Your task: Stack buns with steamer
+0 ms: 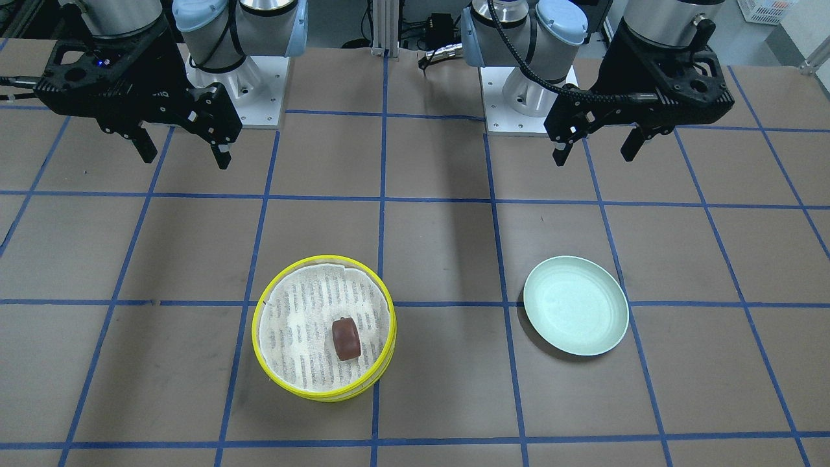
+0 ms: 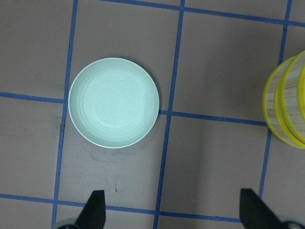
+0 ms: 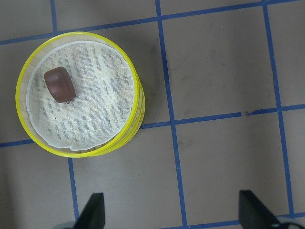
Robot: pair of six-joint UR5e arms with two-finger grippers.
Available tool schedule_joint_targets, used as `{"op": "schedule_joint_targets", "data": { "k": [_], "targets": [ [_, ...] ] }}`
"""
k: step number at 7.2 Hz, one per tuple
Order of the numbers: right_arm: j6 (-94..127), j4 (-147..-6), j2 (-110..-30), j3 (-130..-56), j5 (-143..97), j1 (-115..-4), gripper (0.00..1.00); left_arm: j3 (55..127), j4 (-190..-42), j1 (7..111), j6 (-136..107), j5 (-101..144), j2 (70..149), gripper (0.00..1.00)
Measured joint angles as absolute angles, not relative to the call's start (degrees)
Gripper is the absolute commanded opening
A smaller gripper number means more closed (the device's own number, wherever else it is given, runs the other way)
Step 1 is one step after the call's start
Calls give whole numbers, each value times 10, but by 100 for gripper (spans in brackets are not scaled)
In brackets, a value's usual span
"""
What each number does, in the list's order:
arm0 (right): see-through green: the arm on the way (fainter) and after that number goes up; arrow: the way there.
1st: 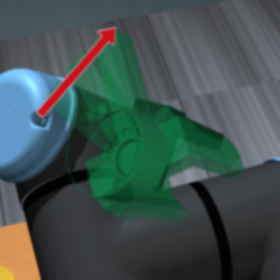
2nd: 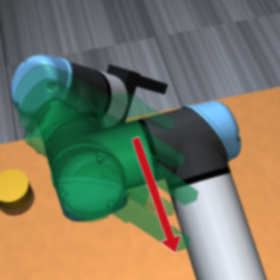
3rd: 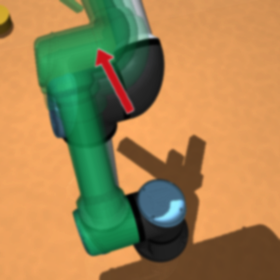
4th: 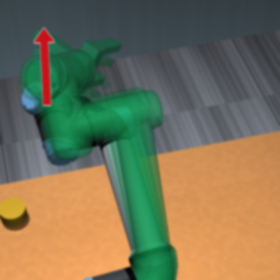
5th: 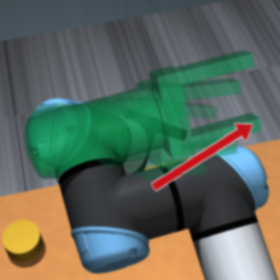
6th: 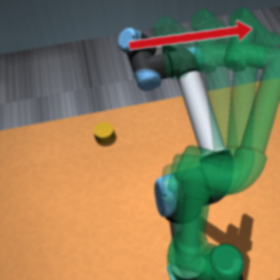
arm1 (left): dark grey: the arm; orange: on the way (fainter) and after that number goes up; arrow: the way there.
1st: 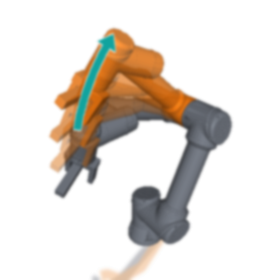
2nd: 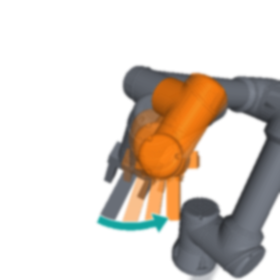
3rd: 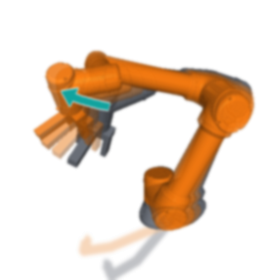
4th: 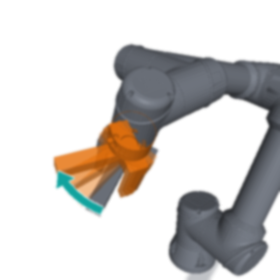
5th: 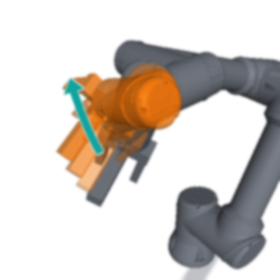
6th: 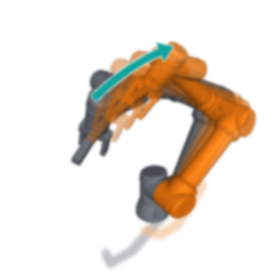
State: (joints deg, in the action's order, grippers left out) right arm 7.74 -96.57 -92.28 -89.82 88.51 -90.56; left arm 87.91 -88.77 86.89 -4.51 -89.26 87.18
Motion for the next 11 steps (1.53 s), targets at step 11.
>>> {"op": "schedule_joint_targets", "data": {
  "k": [11],
  "targets": [
    [78, -964, -916, -900, 885, -904, 100, 888, -850, 837, -39, -894, 885, 100]
  ]
}}
